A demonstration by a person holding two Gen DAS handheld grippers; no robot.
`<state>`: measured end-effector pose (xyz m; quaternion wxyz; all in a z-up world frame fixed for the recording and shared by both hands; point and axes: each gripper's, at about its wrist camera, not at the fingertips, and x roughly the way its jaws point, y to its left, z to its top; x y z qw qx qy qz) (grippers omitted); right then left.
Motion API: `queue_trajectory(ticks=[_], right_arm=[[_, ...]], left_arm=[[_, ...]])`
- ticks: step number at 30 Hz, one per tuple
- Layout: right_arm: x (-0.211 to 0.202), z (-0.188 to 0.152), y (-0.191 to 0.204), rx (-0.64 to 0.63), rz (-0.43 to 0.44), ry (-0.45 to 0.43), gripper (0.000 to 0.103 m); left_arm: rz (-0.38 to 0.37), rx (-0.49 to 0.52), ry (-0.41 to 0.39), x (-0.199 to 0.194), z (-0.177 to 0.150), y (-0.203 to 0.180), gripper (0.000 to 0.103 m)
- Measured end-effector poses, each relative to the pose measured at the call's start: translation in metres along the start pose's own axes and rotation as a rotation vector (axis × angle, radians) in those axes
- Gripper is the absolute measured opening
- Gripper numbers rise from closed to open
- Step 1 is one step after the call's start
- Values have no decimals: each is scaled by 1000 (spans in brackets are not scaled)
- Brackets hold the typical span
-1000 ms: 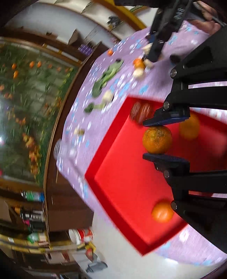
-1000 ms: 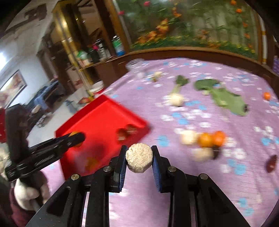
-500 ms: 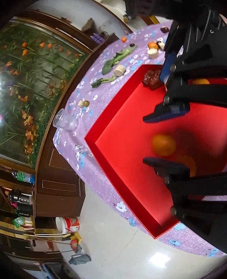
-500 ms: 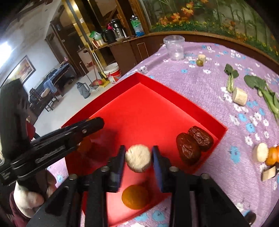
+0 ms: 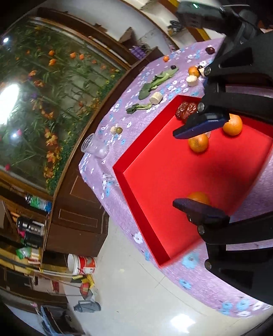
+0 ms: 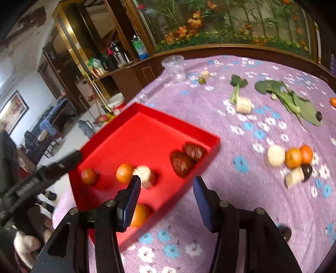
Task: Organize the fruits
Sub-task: 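Carry the mandarin and bun into the red tray and open both grippers, then move both grippers back toward a dark plum and a large red date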
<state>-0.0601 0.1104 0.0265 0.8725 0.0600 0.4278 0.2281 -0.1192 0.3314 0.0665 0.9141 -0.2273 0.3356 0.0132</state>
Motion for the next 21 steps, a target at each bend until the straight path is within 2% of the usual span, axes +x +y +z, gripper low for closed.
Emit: queue_trajectory(ticks=[5,8,11,13,21], right_arm=[[10,-24,15,-15,27,57,57],[16,-40,34,-71,28,82,65],[26,-50,51,-156,14,115,66],[26,-54,61,-255,-26,108,65],[9,-60,63,-620,-68,106,65]], left_arm=[[21,-24,-25,-16,-9,5,58],[36,-14,-43,-23,-11,2,58],[29,2,-52,-29,-12,-2,58],[30,17,-63,-34,-13,-4,58],[39,31,-86,-45,-13,-9,59]])
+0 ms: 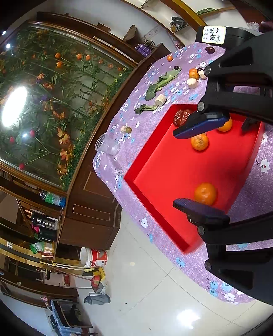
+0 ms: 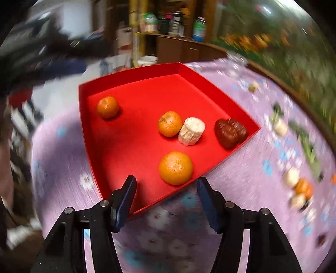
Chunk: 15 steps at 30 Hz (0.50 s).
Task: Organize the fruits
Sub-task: 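Move both grippers back toward a dark plum and a large red date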
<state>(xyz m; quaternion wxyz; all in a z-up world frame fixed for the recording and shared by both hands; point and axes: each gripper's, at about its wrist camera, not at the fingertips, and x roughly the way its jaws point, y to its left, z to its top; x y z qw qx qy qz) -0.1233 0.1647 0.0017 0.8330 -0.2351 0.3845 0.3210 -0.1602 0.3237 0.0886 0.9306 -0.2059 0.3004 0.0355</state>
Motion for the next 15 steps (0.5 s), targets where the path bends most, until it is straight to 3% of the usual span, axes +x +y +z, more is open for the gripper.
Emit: queue_trajectory(ticks=[2,6,8,15], right_arm=[[-2,-1,-5,-2,-12,-8,65],[-24,-5,-33,153,33,-83,71],[-42,-14,-51,222,13,-128,73],[-107,-103,-141,534,-129,-179,78]], left_arm=[[-6,8,8,0,-1,-2,59],[-16,54,15,-4,-1,-18,59],[-24,81,18,-6,0,-29,69],[-103,220,80,6,-16,-87,72]])
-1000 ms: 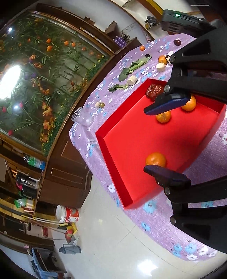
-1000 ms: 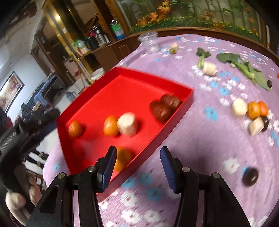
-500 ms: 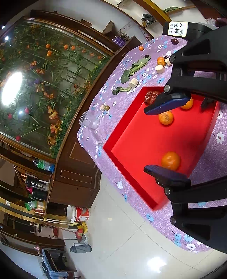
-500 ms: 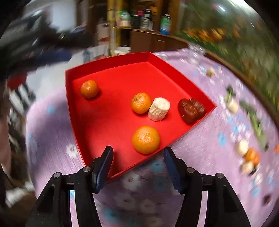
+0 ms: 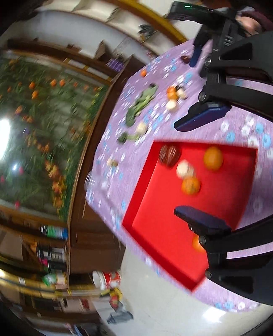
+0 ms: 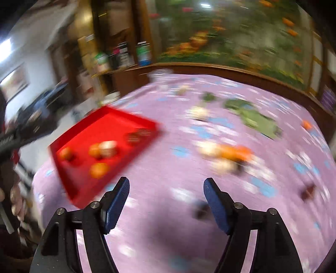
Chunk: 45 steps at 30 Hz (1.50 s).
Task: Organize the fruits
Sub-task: 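Move both grippers back toward a dark plum and a large red date, then close the left gripper on the dark plum while the right gripper grasps the red date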
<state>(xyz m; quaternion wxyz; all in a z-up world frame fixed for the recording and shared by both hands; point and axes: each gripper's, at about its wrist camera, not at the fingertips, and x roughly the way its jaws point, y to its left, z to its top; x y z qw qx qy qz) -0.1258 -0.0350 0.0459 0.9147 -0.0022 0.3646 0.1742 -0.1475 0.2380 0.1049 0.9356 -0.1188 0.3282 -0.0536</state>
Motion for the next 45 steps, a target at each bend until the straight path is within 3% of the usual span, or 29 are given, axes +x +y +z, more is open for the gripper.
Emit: queue_trajectory(ticks=[6,11,16,20,36,40,42,44,45], right_arm=[[-33,-28,-108,223,-133,12,77],[-47,-43,-150,305,-171,14,77],[-43,-41,-170,337,-190,7,77],[-31,-31,-186,371,-187,10,77],[25,-6,-225,435,-289,64,77],[30,-2,-223,412,-313,74,77],[33,-1,-220,391,-341,83,72],[34,0,-217,371,-369,89,65],[35,0,-216,363,-378,91,56]], left_arm=[[-128,107,126,38,-18,-64,72],[-189,194,231,71,-42,-114,72],[-225,295,256,85,-62,-149,72],[-250,347,280,94,-70,-165,47],[-250,358,359,139,-77,-184,46],[-232,366,362,142,-78,-185,33],[-221,363,365,144,-77,-183,22],[-215,358,366,144,-76,-181,21],[-215,358,366,144,-76,-181,21]])
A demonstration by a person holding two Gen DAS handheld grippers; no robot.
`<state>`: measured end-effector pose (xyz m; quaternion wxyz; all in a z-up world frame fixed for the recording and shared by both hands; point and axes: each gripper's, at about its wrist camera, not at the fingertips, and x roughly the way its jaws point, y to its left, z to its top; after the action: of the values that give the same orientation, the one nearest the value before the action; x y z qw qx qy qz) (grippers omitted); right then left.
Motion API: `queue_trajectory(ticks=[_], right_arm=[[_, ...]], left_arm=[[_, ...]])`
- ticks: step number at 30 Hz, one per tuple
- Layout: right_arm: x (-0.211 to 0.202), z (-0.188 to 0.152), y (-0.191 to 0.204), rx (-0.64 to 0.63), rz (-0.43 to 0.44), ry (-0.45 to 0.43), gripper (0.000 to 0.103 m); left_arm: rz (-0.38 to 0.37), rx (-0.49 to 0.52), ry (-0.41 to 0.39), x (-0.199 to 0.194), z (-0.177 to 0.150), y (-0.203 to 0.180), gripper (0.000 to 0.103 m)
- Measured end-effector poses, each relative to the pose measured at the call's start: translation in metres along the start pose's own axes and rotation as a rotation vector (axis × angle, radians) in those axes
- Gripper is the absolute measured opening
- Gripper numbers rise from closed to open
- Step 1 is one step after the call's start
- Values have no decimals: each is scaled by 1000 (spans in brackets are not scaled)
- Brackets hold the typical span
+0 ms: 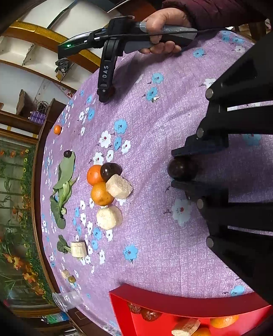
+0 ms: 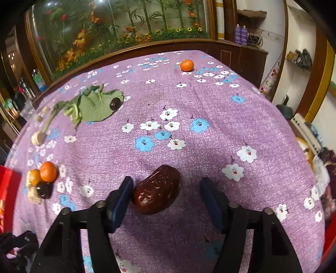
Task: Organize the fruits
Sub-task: 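Close the left gripper on the dark plum while the right gripper grasps the red date, then carry the plum and date over the red tray and open both grippers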
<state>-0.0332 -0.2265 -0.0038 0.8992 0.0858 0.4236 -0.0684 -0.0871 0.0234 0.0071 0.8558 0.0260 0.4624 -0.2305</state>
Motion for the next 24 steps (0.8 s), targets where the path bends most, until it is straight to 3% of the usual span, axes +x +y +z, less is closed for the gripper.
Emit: queue_trajectory(ticks=[2,14,24], right_arm=[[0,-1,4,-19,-20,1,43],[-28,-8,22,-41,48,-34,41],[-68,-10,83,-146,156,-102,41]], left_arm=[[6,4,-1,0,0,1,20],[-21,-30,-46,-19,-6,7,20],[29,-159,-184,-84,-13,54,20]])
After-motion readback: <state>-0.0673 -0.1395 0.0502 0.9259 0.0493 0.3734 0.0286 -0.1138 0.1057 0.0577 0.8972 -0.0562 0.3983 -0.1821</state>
